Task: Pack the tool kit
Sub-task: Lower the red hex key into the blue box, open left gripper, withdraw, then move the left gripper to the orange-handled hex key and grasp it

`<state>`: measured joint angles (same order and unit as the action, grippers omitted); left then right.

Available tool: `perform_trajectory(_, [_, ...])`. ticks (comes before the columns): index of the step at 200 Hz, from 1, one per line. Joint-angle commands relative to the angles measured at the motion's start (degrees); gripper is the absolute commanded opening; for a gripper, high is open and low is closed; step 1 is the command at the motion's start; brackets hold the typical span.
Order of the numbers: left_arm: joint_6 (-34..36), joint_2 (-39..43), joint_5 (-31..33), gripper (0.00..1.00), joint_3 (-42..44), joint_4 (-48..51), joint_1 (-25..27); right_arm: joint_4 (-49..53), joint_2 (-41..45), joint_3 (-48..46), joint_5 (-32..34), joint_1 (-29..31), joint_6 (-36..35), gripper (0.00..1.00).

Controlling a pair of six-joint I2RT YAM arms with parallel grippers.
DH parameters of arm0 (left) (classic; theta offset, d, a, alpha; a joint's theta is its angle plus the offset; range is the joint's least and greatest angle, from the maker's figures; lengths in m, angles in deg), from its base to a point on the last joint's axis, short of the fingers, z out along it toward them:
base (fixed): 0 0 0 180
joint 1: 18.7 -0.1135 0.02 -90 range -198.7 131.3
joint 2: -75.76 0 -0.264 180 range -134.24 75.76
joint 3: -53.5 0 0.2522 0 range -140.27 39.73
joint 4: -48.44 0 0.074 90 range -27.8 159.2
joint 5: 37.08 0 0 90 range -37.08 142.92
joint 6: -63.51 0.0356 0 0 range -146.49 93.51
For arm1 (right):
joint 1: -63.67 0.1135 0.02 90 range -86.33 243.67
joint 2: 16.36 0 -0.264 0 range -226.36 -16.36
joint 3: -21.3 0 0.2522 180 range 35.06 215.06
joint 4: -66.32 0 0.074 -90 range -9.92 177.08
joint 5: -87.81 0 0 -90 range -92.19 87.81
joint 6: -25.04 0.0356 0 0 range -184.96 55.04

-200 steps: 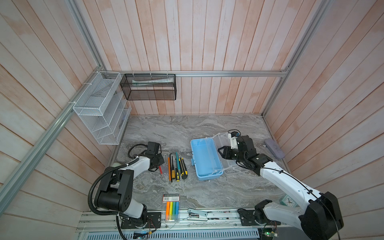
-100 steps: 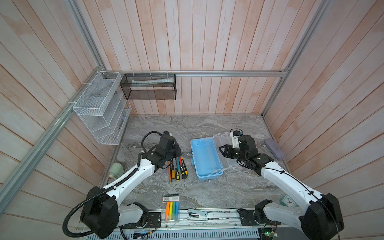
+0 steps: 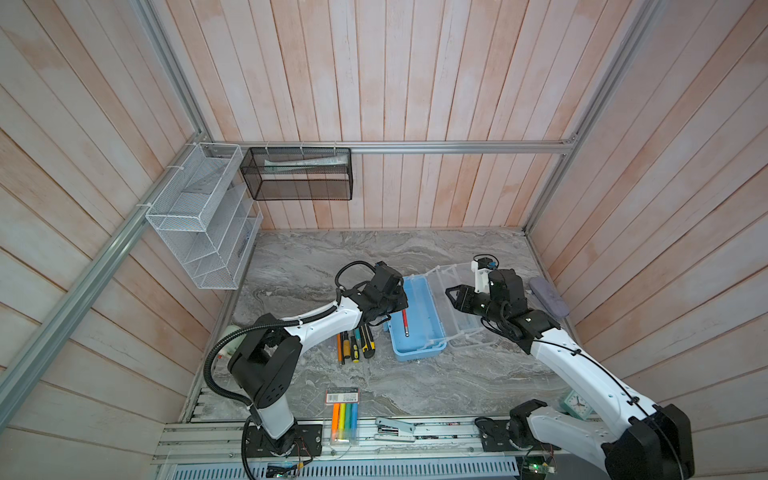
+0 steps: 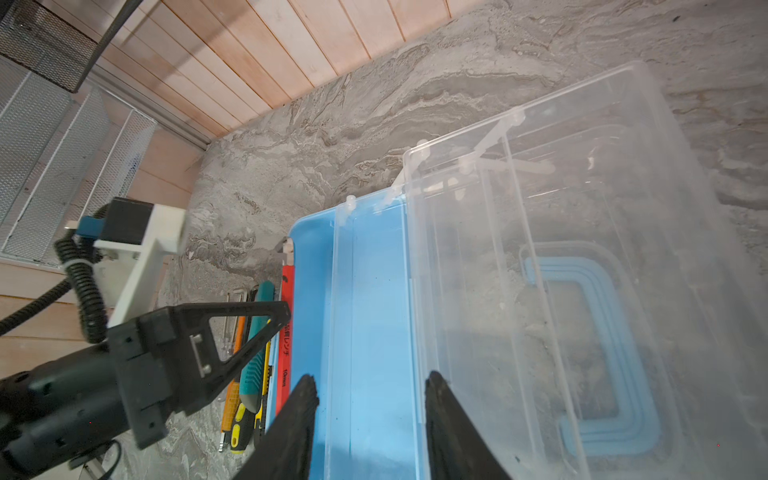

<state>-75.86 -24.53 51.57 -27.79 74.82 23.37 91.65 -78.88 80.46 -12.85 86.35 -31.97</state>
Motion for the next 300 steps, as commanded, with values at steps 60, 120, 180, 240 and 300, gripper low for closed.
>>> perform_trajectory(60, [-1.2,-6.1,-1.1,0.26,-4.3,-1.5,0.2,0.2,1.1,-1.3,-1.5,-0.9,-0.2,0.43])
perform_trajectory(120, [3.3,0.3,1.9,0.31,-3.8,1.6,-1.0,1.7,1.7,0.7,-2.8,-1.1,-1.1,0.42])
perform_trajectory(180, [7.8,21.0,8.4,0.43,12.9,6.9,-8.8,2.9,2.1,1.0,-3.3,0.4,-1.7,0.41])
perform_trajectory(240, [11.3,25.2,5.2,0.32,23.2,6.3,-18.3,0.8,-1.2,0.7,-2.5,2.5,-0.8,0.39])
perform_trajectory(300, [13.0,17.4,8.2,0.24,21.3,4.8,-18.9,0.4,-3.0,0.9,-1.7,3.0,-0.6,0.38])
